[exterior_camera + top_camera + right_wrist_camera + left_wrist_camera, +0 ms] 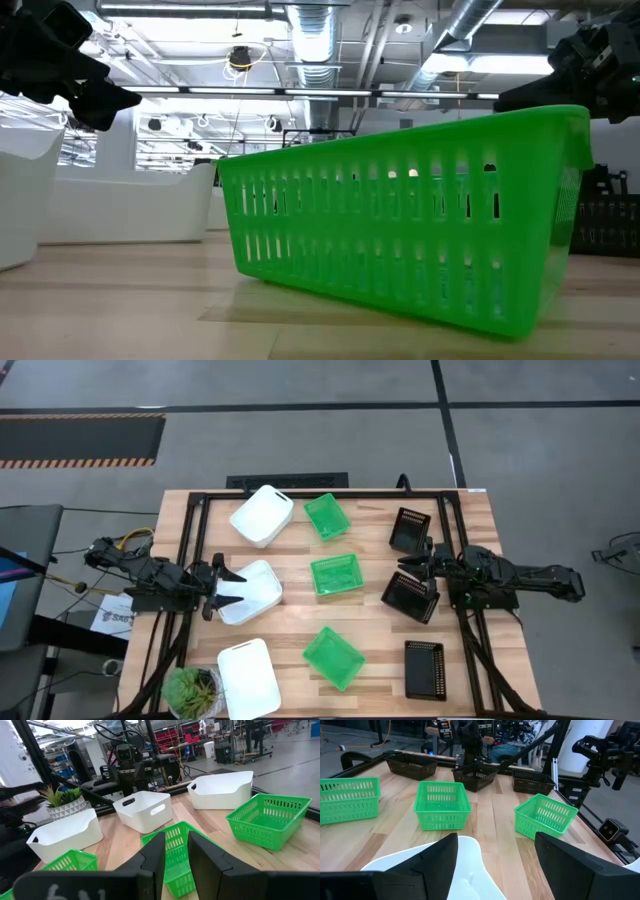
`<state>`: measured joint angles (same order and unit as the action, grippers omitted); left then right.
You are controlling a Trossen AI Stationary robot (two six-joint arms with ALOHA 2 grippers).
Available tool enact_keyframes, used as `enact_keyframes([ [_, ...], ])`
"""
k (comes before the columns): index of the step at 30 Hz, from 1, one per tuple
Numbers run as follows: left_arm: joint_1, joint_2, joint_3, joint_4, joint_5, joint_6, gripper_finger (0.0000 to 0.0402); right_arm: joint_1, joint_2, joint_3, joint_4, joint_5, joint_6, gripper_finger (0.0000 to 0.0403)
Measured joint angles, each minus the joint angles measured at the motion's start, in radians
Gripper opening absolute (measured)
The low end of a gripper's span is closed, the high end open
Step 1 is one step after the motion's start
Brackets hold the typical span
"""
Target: Stack baskets by color
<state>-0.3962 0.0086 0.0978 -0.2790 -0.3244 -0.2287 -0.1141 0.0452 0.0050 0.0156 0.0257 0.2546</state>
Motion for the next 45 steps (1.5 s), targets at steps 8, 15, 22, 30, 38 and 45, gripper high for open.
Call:
enact_keyframes([
  [8,0.0,0.0,0.0,0.0,0.0,0.0,0.0254,0.0,0.0,0.0,0.0,0.0,0.0,0.0107],
  [15,0.0,0.0,0.0,0.0,0.0,0.0,0.0254,0.0,0.0,0.0,0.0,0.0,0.0,0.0107],
  [22,0.0,0.0,0.0,0.001,0.0,0.001,0.0254,0.0,0.0,0.0,0.0,0.0,0.0,0.0107],
  [30,0.0,0.0,-0.006,0.064,-0.038,-0.065,0.0254,0.001,0.0,0.0,0.003,0.0,0.077,0.0107],
  [38,0.0,0.0,-0.006,0.106,-0.073,-0.244,0.0254,0.001,0.0,0.0,0.02,0.0,0.339,0.0107],
  [45,0.0,0.0,-0.004,0.111,-0.151,-0.348,0.0254,0.001,0.0,0.0,0.023,0.001,0.495,0.0107],
])
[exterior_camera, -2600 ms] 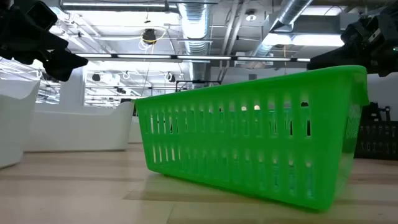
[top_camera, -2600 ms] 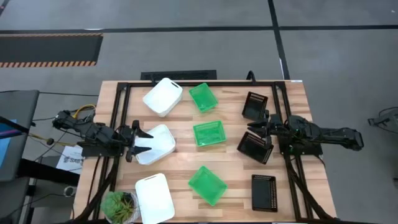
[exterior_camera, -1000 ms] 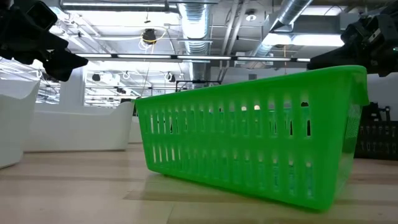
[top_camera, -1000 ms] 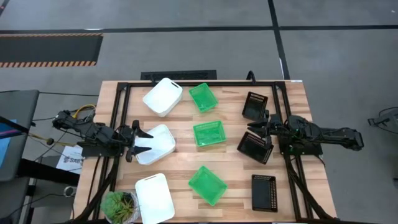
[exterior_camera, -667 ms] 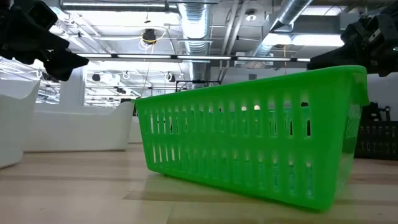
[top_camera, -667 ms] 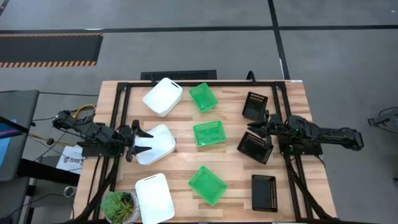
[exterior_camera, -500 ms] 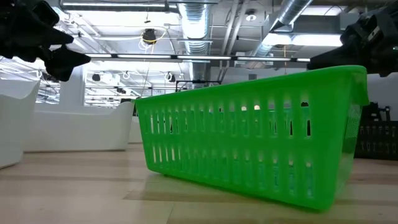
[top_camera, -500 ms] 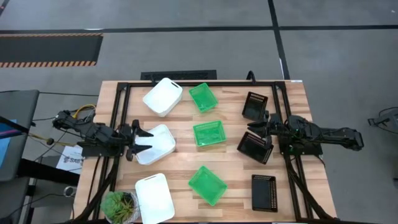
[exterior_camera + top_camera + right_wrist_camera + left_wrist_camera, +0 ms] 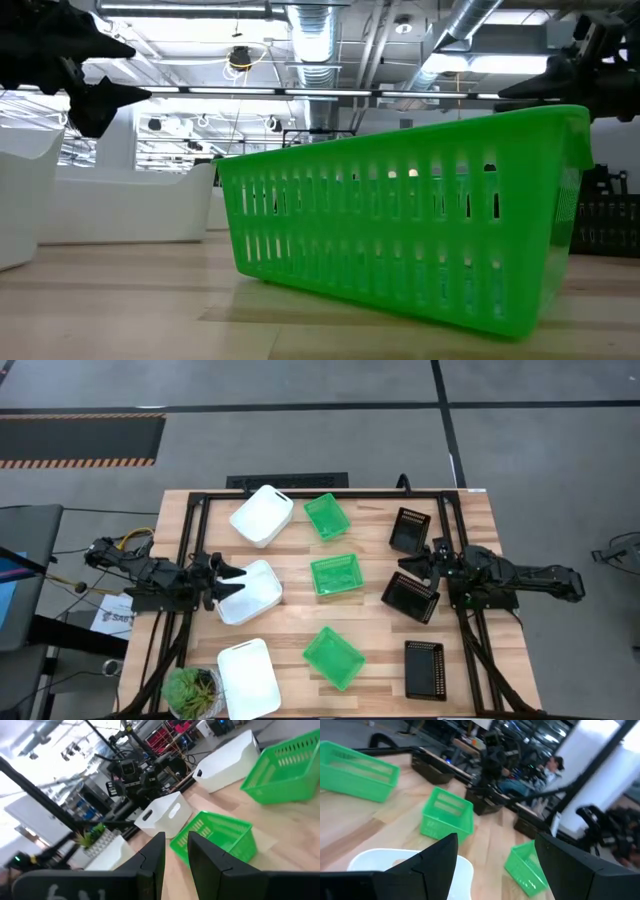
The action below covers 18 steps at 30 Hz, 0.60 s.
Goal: Stack baskets by color
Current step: Stack the middle black bin on the bottom black bin
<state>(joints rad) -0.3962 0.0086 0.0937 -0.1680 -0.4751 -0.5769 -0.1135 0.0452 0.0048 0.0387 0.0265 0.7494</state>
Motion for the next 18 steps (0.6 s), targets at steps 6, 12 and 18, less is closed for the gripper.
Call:
enact_keyframes([
  [6,0.0,0.0,0.002,0.0,-0.033,0.003,0.0254,0.0,0.0,0.0,0.0,0.0,0.065,0.0107],
  [12,0.0,0.0,0.002,0.0,-0.052,0.006,0.0254,0.0,0.0,0.0,0.0,0.0,0.066,0.0107],
  [18,0.0,0.0,0.001,0.004,-0.048,-0.047,0.0254,0.0,0.001,0.029,0.082,0.001,0.062,0.0107],
])
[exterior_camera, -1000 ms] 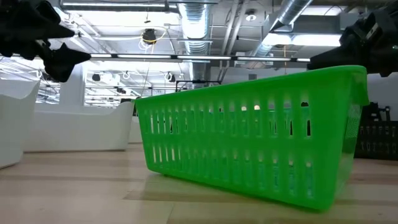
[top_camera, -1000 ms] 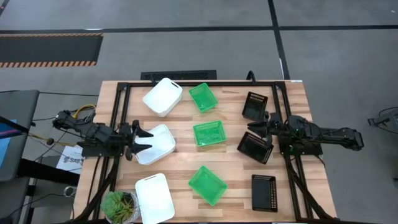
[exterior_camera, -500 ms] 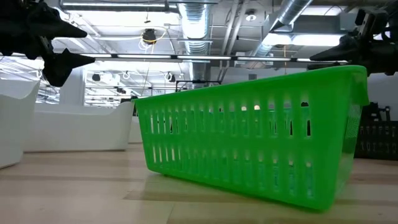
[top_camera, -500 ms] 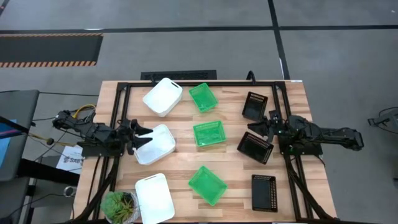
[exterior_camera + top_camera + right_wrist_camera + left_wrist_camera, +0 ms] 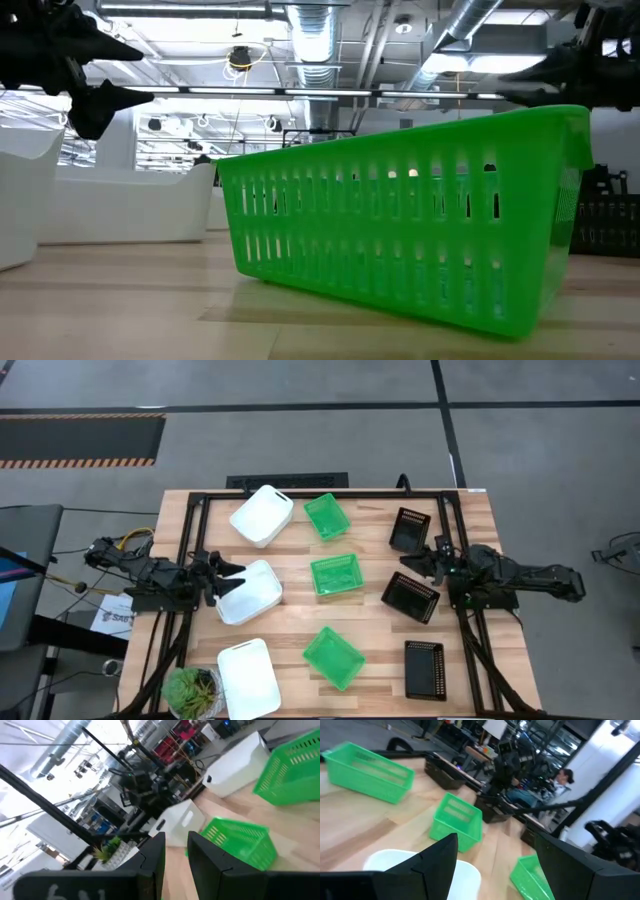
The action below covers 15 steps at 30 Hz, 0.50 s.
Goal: Stack baskets by color
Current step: Stack the middle black bin on the bottom black bin
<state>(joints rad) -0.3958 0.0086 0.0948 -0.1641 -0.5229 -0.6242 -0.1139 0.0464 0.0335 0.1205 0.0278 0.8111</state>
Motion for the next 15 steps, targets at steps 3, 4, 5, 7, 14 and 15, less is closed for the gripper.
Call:
enact_keyframes([
  [3,0.0,0.0,-0.001,0.02,0.054,-0.002,0.0254,0.0,-0.003,0.075,0.066,0.003,-0.098,0.011],
  [4,0.0,0.0,-0.002,0.042,0.068,-0.001,0.0254,0.0,-0.001,0.108,0.07,0.006,-0.142,0.0112],
  [5,0.0,0.0,-0.002,0.073,0.076,0.0,0.0254,0.0,0.002,0.137,0.062,0.009,-0.184,0.0115],
  [7,0.0,0.0,-0.002,0.16,0.099,-0.001,0.0254,0.0,0.035,0.207,0.055,0.032,-0.277,0.0123],
  [14,-0.001,0.011,0.035,0.406,0.22,0.009,0.0254,0.0,0.285,0.549,-0.323,0.144,-0.366,0.0163],
  [15,0.0,0.016,0.05,0.41,0.219,0.009,0.0254,0.0,0.33,0.603,-0.423,0.157,-0.328,0.0166],
])
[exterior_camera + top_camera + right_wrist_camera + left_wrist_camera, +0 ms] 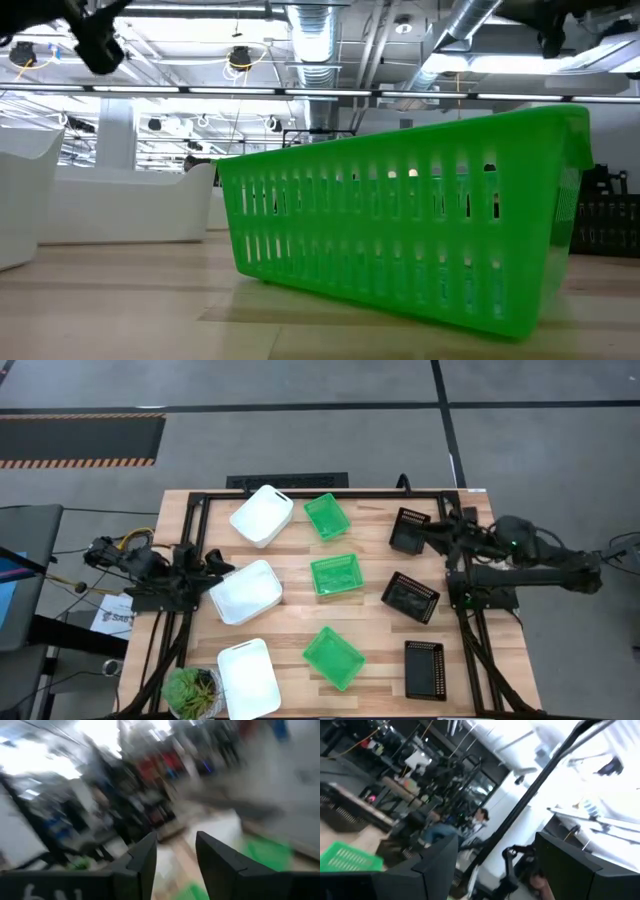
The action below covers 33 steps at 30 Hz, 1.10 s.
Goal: Stack baskets by color
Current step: Stack the middle black bin on the bottom black bin
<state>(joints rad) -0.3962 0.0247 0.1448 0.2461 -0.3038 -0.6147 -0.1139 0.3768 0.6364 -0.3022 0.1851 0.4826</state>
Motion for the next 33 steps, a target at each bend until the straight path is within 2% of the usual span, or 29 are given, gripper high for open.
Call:
enact_keyframes([
  [5,0.0,0.095,0.103,0.001,-0.006,0.0,0.0254,0.017,0.247,0.214,-0.449,-0.04,0.146,0.017],
  [10,0.0,0.284,0.23,-0.005,0.004,0.012,0.0254,0.05,0.443,0.379,-0.833,-0.077,0.252,0.0157],
  [13,0.0,0.402,0.313,-0.048,0.002,0.058,0.0254,0.081,0.527,0.394,-1.005,-0.055,0.28,0.0148],
  [16,0.0,0.502,0.392,-0.127,-0.039,0.085,0.0254,0.116,0.585,0.344,-1.116,0.014,0.327,0.014],
  [18,0.0,0.56,0.431,-0.166,-0.066,0.096,0.0254,0.128,0.61,0.287,-1.148,0.038,0.34,0.0138],
  [20,0.0,0.608,0.463,-0.186,-0.082,0.104,0.0254,0.128,0.619,0.228,-1.105,0.027,0.34,0.0142],
  [24,0.0,0.663,0.515,-0.196,-0.077,0.147,0.0254,0.128,0.616,0.123,-0.927,-0.081,0.333,0.0168],
  [28,0.001,0.659,0.563,-0.208,-0.078,0.219,0.0254,0.127,0.624,0.072,-0.821,-0.149,0.332,0.0208],
  [33,0.012,0.61,0.615,-0.286,-0.092,0.333,0.0254,0.125,0.678,0.058,-0.785,-0.16,0.283,0.0235],
])
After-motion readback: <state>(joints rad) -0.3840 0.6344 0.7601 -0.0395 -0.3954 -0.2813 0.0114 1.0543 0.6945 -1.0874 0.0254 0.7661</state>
